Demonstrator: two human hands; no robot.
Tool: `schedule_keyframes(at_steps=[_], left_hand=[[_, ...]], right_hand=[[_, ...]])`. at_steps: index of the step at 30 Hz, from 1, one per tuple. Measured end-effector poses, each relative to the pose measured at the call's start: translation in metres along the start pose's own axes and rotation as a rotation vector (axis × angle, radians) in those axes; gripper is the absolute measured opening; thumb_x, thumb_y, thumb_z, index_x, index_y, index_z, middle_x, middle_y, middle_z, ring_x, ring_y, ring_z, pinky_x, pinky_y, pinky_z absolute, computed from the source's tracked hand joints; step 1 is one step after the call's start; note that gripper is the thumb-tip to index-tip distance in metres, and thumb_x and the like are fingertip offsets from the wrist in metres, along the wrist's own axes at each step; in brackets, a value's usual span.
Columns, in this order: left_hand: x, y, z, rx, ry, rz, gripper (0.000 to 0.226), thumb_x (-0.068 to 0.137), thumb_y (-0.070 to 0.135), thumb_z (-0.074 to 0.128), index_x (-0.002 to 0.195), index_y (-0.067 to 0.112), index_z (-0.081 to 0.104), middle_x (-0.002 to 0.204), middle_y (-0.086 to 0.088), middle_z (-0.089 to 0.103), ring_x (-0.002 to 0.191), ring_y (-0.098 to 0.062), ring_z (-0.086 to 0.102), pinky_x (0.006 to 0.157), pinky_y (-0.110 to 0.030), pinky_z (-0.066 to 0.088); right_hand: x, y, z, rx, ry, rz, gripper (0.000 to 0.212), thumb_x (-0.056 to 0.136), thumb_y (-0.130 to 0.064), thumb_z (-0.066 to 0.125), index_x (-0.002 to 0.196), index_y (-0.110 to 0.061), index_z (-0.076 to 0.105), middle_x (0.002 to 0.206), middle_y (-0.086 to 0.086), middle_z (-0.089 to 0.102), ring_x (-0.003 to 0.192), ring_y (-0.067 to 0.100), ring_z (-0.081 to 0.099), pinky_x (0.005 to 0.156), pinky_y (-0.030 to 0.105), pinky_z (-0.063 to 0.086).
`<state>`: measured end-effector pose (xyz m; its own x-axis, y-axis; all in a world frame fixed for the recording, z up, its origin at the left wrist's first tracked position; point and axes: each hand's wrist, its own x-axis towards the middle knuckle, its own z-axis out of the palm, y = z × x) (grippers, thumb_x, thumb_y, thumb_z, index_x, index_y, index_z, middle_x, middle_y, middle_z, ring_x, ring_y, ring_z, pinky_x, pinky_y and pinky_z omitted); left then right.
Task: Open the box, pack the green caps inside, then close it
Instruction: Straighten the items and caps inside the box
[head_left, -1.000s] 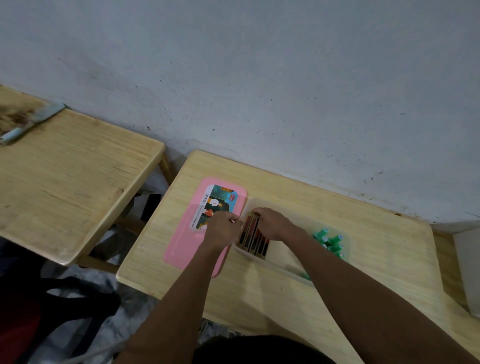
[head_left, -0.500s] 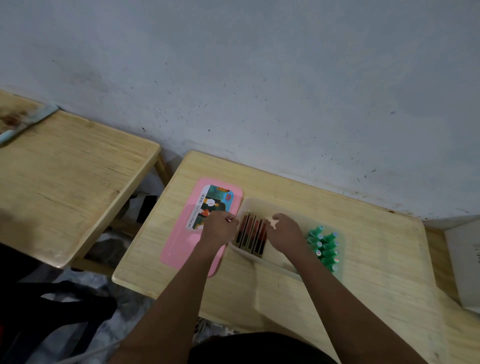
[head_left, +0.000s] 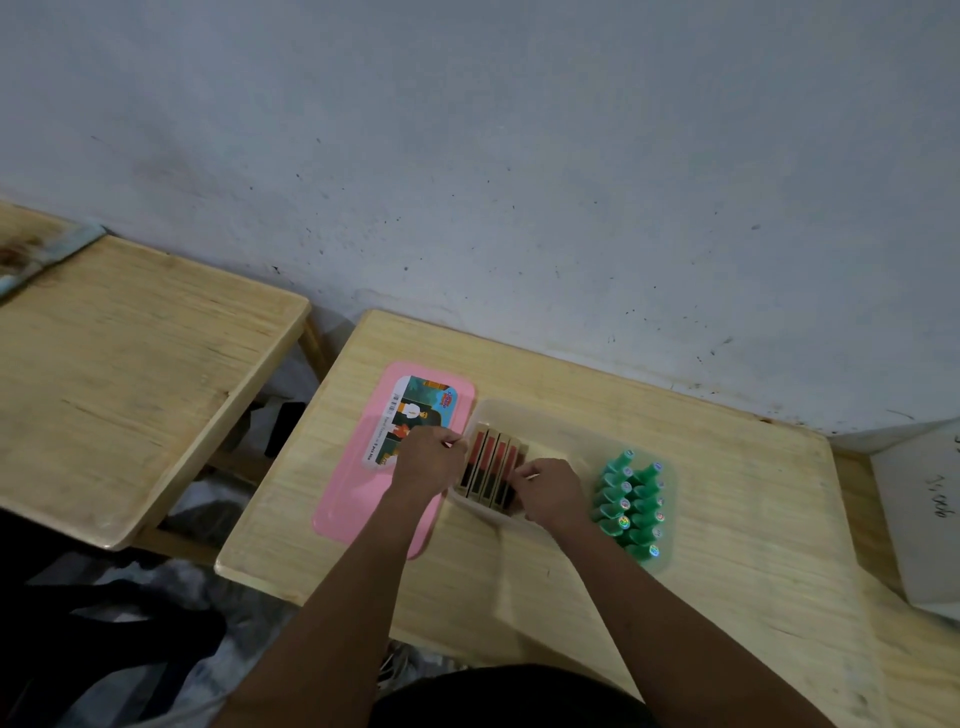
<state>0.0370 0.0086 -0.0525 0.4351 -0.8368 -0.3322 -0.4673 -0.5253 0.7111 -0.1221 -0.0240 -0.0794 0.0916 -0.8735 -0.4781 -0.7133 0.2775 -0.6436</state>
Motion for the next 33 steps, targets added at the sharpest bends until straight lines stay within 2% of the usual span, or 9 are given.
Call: schedule_keyframes(at_steps=[7, 11, 13, 15, 17, 20, 23, 26, 33], left_hand=[[0.002, -0.002, 0.004, 0.024, 0.012, 0.003, 0.022, 0.092, 0.018, 0.057, 0.103, 0.006, 0.072, 0.101, -0.010, 0.072, 0.082, -0.014, 0.060, 0.077, -0.024, 0.048], [0.002, -0.003, 0.004, 0.004, 0.016, -0.017, 0.022, 0.092, 0.018, 0.057, 0.103, 0.007, 0.072, 0.105, -0.009, 0.071, 0.091, -0.017, 0.062, 0.081, -0.027, 0.050], [0.002, -0.004, 0.004, 0.001, 0.003, -0.010, 0.023, 0.092, 0.019, 0.056, 0.103, 0.007, 0.071, 0.106, -0.009, 0.071, 0.093, -0.018, 0.062, 0.081, -0.027, 0.050], [0.001, -0.010, 0.004, -0.012, -0.033, -0.008, 0.026, 0.092, 0.025, 0.056, 0.108, 0.008, 0.069, 0.108, -0.009, 0.070, 0.092, -0.017, 0.062, 0.075, -0.026, 0.050], [-0.001, -0.020, 0.003, -0.045, 0.004, -0.020, 0.038, 0.091, 0.040, 0.057, 0.115, 0.012, 0.065, 0.113, -0.007, 0.067, 0.094, -0.017, 0.061, 0.076, -0.027, 0.052], [-0.001, -0.043, -0.002, 0.120, 0.235, -0.113, 0.054, 0.089, 0.056, 0.048, 0.124, 0.016, 0.057, 0.126, -0.015, 0.054, 0.116, -0.030, 0.050, 0.092, -0.044, 0.049], [-0.006, -0.067, -0.010, 0.314, 0.218, -0.326, 0.069, 0.087, 0.062, 0.043, 0.137, 0.015, 0.038, 0.142, -0.019, 0.035, 0.132, -0.038, 0.032, 0.105, -0.050, 0.036], [-0.011, -0.081, -0.009, 0.351, 0.128, -0.425, 0.072, 0.085, 0.063, 0.045, 0.136, 0.013, 0.033, 0.138, -0.018, 0.035, 0.130, -0.036, 0.035, 0.106, -0.049, 0.034], [-0.017, -0.074, -0.014, 0.207, 0.219, -0.560, 0.059, 0.087, 0.048, 0.053, 0.126, 0.005, 0.042, 0.132, -0.019, 0.039, 0.122, -0.034, 0.039, 0.102, -0.044, 0.036]], right_hand=[[0.000, 0.002, -0.001, 0.064, -0.089, -0.003, 0.018, 0.090, -0.022, 0.065, 0.099, -0.012, 0.077, 0.089, 0.007, 0.075, 0.062, 0.011, 0.057, 0.072, 0.036, 0.052], [-0.004, 0.006, -0.008, 0.096, -0.156, -0.023, 0.025, 0.093, -0.019, 0.060, 0.112, -0.009, 0.072, 0.076, -0.001, 0.066, 0.057, 0.003, 0.050, 0.063, 0.024, 0.043], [-0.006, 0.007, -0.011, 0.050, -0.178, -0.059, 0.028, 0.093, -0.020, 0.059, 0.116, -0.008, 0.070, 0.089, 0.003, 0.071, 0.070, 0.008, 0.059, 0.070, 0.024, 0.046], [-0.009, 0.008, -0.015, -0.029, -0.164, -0.107, 0.033, 0.092, -0.025, 0.059, 0.119, -0.007, 0.067, 0.114, 0.007, 0.070, 0.097, 0.016, 0.064, 0.086, 0.027, 0.046], [-0.012, 0.009, -0.019, -0.077, -0.139, -0.155, 0.032, 0.092, -0.030, 0.060, 0.116, -0.012, 0.069, 0.117, 0.004, 0.069, 0.107, 0.017, 0.062, 0.087, 0.024, 0.043], [-0.019, 0.010, -0.026, -0.096, -0.214, -0.285, 0.023, 0.090, -0.034, 0.064, 0.102, -0.017, 0.074, 0.104, -0.002, 0.072, 0.095, 0.008, 0.062, 0.079, 0.022, 0.044], [-0.029, 0.016, -0.028, -0.169, -0.382, -0.357, 0.023, 0.089, -0.036, 0.066, 0.101, -0.019, 0.074, 0.099, -0.004, 0.072, 0.086, 0.006, 0.063, 0.075, 0.020, 0.047], [-0.033, 0.022, -0.024, -0.180, -0.367, -0.372, 0.018, 0.089, -0.031, 0.066, 0.101, -0.020, 0.073, 0.097, -0.004, 0.072, 0.083, 0.010, 0.066, 0.081, 0.028, 0.052], [-0.041, 0.019, -0.023, -0.232, -0.291, -0.411, 0.018, 0.091, -0.029, 0.064, 0.102, -0.020, 0.074, 0.097, -0.005, 0.072, 0.080, 0.010, 0.063, 0.081, 0.030, 0.051]])
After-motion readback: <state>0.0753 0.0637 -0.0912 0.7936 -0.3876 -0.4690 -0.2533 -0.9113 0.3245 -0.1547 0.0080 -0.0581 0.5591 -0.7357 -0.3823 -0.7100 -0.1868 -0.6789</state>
